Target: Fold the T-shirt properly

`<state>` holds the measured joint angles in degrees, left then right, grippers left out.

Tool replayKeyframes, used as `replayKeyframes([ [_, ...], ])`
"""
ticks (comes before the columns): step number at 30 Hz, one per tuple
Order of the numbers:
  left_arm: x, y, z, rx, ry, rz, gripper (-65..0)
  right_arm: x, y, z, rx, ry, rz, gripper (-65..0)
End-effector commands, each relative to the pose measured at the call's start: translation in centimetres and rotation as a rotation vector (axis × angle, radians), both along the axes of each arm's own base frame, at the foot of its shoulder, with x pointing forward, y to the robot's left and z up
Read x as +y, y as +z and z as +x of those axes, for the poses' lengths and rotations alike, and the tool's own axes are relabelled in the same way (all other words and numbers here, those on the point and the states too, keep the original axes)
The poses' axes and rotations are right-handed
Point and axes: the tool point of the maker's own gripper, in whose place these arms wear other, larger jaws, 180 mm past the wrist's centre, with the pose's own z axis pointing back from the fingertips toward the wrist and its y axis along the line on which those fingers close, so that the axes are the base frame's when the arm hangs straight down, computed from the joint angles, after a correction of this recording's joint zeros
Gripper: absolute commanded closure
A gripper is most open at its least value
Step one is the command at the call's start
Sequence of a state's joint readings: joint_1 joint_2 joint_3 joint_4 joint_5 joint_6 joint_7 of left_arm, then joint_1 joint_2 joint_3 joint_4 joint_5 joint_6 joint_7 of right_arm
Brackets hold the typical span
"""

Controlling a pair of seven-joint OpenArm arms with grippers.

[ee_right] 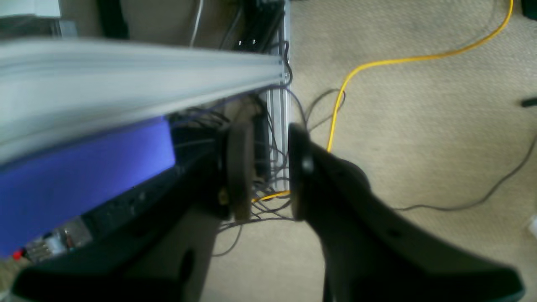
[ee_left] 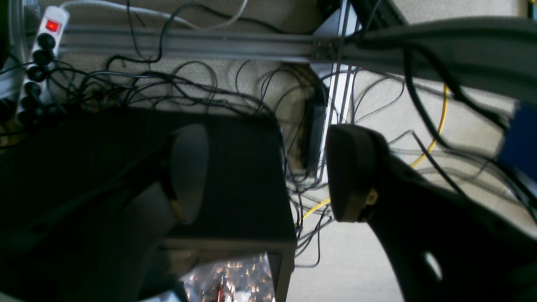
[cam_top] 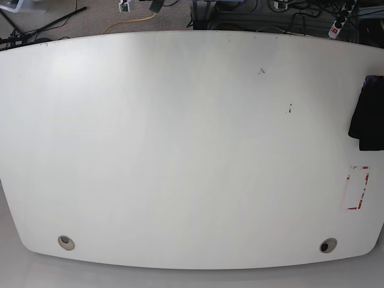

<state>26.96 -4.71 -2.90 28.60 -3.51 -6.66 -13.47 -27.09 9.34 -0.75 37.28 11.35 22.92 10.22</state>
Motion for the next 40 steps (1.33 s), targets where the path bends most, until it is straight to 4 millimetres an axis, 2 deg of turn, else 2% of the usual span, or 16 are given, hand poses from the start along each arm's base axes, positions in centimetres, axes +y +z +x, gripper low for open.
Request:
replayKeyframes([
  [1,0.3,-0.8,-0.5,0.046,0.008,0.001,-40.1,-0.6,-0.7,-0.9,0.044,-0.01,-0.003,-13.8],
  [3,0.6,-1.2,-0.3,0.067,0.013,0.004,-40.1,-0.8,-1.1,-0.6,0.053,-0.014,-0.007,-13.8],
  [7,1.2,-2.1,1.3,0.09,0.026,0.012,-40.1,-1.5,-2.0,0.5,0.072,-0.026,-0.04,-13.8],
  [10,0.9,-2.5,1.5,0.127,0.012,0.004,-40.0,-2.4,-2.6,1.3,0.081,-0.039,-0.085,-13.8],
  [11,0.7,-2.7,2.3,0.137,-0.004,0.0,-39.9,-2.6,-2.7,1.5,0.086,-0.041,-0.093,-13.8],
  [15,0.4,-2.9,3.5,0.167,-0.034,-0.006,-39.9,-2.6,-3.1,2.7,0.089,-0.049,-0.095,-13.8],
  [21,0.4,-3.1,5.1,0.209,-0.035,-0.011,-39.9,-2.8,-3.6,3.4,0.114,-0.062,-0.099,-13.8],
  [30,0.2,-3.2,5.6,0.211,-0.038,-0.013,-39.9,-2.8,-3.7,3.5,0.12,-0.065,-0.1,-13.8],
  [35,1.1,-3.2,5.8,0.211,-0.032,0.041,-39.9,-2.8,-3.7,3.5,0.12,-0.065,-0.102,-13.8],
  [40,1.0,-3.2,6.0,0.203,-0.034,0.032,-39.9,-2.7,-3.7,3.4,0.122,-0.065,-0.1,-13.8],
])
